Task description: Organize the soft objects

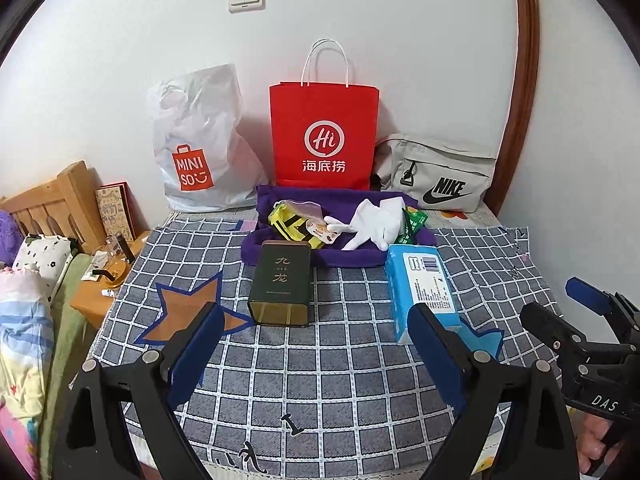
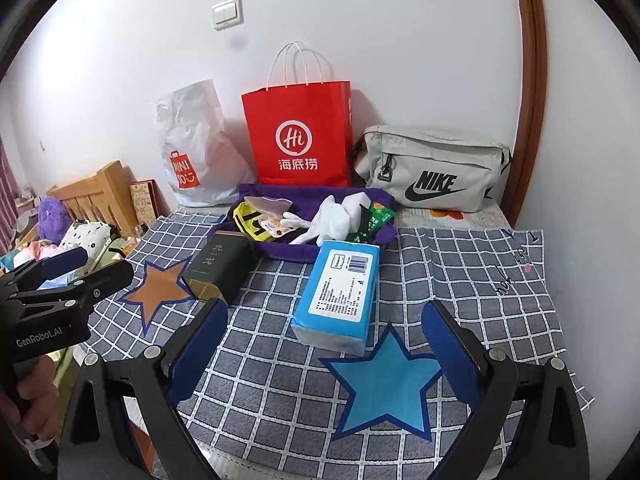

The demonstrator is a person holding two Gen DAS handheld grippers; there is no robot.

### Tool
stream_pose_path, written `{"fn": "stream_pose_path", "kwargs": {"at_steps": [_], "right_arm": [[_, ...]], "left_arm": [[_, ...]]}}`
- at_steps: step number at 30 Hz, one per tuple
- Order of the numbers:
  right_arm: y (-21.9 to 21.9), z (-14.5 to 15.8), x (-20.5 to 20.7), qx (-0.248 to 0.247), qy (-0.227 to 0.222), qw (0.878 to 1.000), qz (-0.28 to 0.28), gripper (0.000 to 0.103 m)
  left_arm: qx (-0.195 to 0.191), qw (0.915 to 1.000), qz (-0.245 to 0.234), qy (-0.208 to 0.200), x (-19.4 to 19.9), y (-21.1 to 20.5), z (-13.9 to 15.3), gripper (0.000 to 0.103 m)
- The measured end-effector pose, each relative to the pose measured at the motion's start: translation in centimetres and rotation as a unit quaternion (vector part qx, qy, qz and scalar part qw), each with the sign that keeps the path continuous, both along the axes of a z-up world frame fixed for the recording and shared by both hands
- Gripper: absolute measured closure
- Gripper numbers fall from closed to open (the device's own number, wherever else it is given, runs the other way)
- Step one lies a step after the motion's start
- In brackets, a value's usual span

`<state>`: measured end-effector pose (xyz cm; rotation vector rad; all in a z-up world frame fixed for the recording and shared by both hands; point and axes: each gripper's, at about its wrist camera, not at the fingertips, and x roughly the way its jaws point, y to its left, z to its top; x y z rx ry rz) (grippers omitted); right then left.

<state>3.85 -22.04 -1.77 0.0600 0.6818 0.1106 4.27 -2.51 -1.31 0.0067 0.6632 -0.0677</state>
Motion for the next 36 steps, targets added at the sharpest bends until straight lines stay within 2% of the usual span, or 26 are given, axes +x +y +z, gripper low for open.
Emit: {"fn": "stream_pose_path", "kwargs": {"at_steps": [36], "right_arm": [[0.32, 0.15, -0.55, -0.004, -0.003, 1.000, 0.006, 0.006]], "left_arm": [[-0.001, 1.0000, 0.002, 0.001, -0.24, -0.08, 0.15, 0.010]]}}
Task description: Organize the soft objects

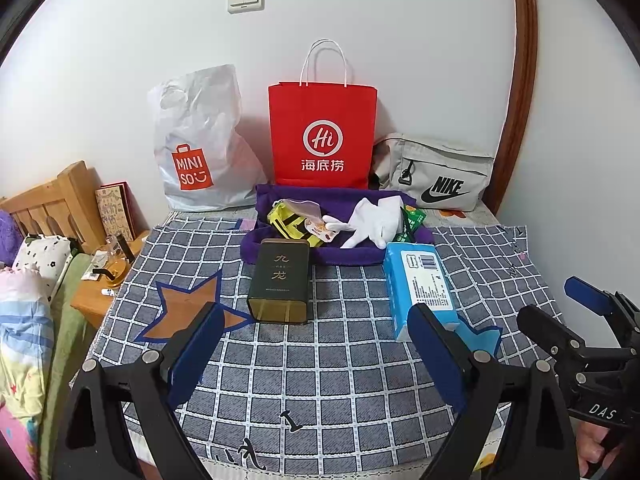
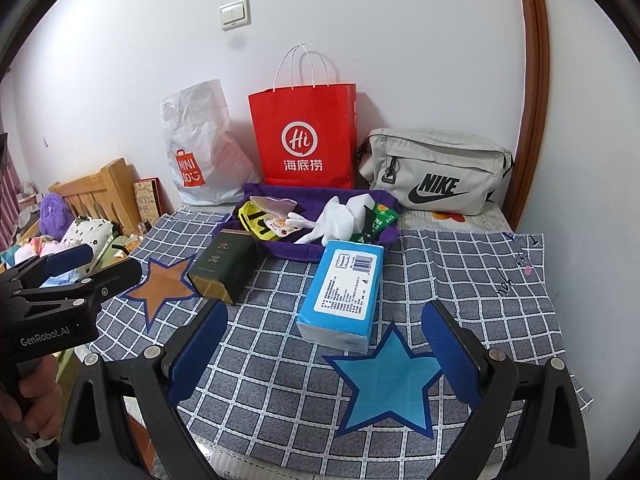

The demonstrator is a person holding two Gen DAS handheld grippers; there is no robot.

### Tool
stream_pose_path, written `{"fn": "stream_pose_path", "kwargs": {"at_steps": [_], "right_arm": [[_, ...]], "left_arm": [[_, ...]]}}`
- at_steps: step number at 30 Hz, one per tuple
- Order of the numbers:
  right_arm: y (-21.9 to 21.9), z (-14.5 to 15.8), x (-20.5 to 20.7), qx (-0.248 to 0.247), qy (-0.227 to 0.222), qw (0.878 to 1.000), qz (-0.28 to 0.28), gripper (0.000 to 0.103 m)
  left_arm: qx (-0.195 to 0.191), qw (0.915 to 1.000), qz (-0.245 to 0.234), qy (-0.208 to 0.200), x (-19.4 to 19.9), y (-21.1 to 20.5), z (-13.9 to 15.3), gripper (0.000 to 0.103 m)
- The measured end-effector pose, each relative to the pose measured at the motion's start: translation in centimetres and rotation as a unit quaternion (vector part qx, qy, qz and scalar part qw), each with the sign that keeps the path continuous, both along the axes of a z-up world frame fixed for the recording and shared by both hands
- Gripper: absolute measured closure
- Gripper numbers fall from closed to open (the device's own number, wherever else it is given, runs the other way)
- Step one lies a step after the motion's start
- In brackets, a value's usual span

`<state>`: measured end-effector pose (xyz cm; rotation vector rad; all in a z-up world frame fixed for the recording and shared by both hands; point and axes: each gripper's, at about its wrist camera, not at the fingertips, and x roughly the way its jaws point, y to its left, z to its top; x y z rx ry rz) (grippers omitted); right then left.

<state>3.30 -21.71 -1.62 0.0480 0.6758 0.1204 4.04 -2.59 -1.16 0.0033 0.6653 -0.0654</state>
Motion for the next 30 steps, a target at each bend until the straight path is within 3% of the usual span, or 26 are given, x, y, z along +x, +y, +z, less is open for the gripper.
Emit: {"fn": "stream_pose_path", "kwargs": {"at_steps": [30], "right_arm": [[0.00, 0.17, -0.02, 0.000, -0.001, 1.000, 0.002, 0.006]], "left_arm": [[0.003, 1.0000, -0.001, -0.001, -0.14, 0.00, 0.14, 0.010]]}}
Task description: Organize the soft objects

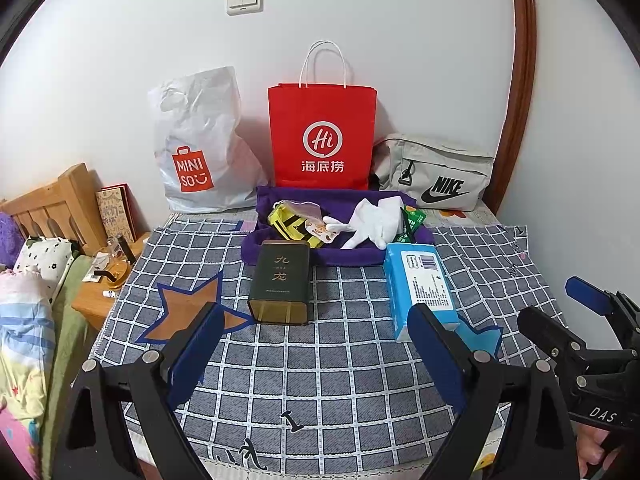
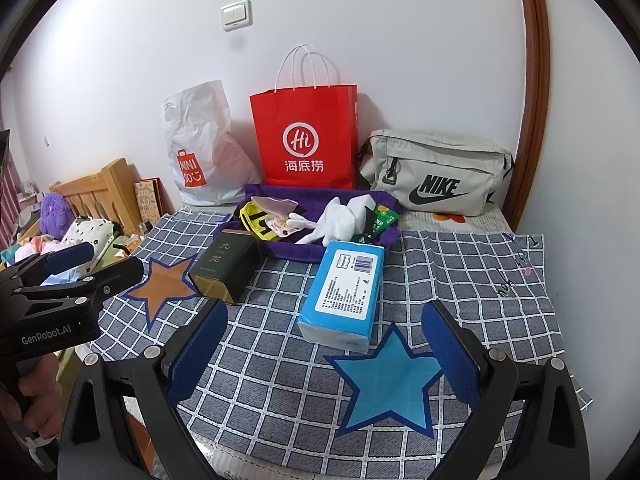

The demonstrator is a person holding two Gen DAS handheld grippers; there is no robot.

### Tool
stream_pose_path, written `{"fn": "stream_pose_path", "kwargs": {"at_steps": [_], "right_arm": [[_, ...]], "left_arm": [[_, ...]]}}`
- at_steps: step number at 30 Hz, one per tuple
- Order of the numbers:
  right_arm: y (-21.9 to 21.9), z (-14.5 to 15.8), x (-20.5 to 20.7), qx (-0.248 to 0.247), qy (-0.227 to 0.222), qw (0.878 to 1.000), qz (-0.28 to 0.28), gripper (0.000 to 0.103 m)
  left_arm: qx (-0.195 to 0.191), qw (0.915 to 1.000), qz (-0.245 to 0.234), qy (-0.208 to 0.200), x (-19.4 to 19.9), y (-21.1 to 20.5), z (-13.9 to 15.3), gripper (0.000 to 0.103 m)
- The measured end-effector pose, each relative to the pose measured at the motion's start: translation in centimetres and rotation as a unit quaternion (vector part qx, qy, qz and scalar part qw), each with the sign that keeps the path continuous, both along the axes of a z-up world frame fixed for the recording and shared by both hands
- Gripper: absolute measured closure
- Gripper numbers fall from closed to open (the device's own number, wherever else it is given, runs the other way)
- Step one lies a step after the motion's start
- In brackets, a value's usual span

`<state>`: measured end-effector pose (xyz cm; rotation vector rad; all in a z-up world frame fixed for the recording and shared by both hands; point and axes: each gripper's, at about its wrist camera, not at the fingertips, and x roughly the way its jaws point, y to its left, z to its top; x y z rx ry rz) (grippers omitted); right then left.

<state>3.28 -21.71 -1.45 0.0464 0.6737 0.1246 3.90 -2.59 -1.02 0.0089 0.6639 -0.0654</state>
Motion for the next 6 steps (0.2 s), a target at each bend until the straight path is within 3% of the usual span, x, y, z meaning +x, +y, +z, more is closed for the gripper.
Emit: {"fn": "stream_pose_path", "kwargs": {"at_steps": [6], "right_arm": [[-0.21, -0.19, 0.59, 0.003, 0.005, 1.000, 0.001, 0.006]], "left_arm": [[0.003, 1.0000, -0.002, 0.003, 0.60, -0.05, -0.28, 0.010]]}}
